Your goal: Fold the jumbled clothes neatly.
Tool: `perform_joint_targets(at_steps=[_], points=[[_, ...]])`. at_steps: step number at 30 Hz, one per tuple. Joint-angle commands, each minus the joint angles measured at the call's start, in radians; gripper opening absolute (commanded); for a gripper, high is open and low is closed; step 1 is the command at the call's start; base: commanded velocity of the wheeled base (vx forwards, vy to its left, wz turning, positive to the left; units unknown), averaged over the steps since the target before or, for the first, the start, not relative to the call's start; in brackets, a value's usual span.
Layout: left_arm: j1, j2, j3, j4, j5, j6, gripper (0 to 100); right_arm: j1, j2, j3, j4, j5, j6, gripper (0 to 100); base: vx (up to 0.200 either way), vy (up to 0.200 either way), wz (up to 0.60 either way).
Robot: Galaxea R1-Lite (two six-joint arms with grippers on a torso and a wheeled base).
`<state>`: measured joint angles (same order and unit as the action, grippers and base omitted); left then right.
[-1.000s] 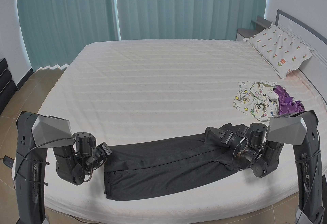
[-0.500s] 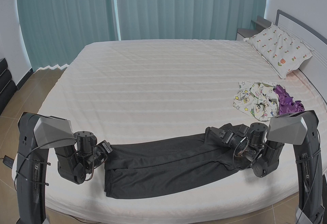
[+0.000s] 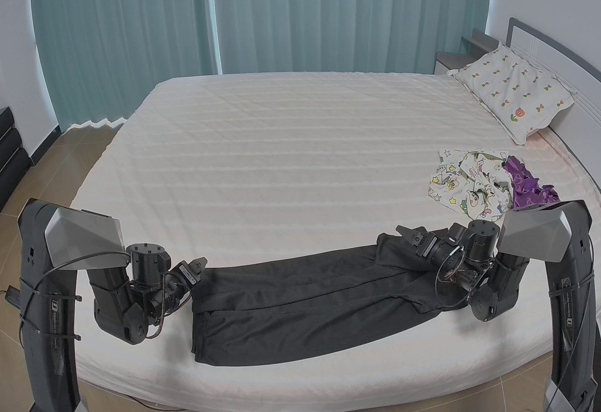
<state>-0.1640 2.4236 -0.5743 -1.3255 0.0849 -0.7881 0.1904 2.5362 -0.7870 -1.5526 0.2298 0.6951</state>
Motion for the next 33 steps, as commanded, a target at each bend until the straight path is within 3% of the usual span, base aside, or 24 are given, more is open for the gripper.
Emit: perform_joint_targets(at_steps=[1,14,18,28,33], points=[[-0.022,-0.049,0.034,0.000,0.001,-0.002,100,-0.029,-0.028,0.005,-0.014,0.000,-0.003,100,0.000,-0.200,0.00],[-0.043,-0.057,0.047,0.000,0.003,-0.002,100,-0.074,-0.017,-0.015,0.006,0.011,-0.009,100,0.000,-0.200,0.00],[-0.045,-0.060,0.048,0.000,0.003,-0.002,100,-0.088,-0.017,-0.024,0.063,0.057,-0.009,100,0.000,-0.200,0.00],[-0.058,-0.055,0.037,0.000,0.003,-0.003,100,-0.094,-0.005,-0.116,0.250,0.128,-0.009,100,0.000,0.000,0.00],[-0.065,-0.054,0.039,0.000,0.003,-0.003,100,-0.082,0.004,-0.124,0.258,0.154,-0.011,100,0.000,0.000,0.00]])
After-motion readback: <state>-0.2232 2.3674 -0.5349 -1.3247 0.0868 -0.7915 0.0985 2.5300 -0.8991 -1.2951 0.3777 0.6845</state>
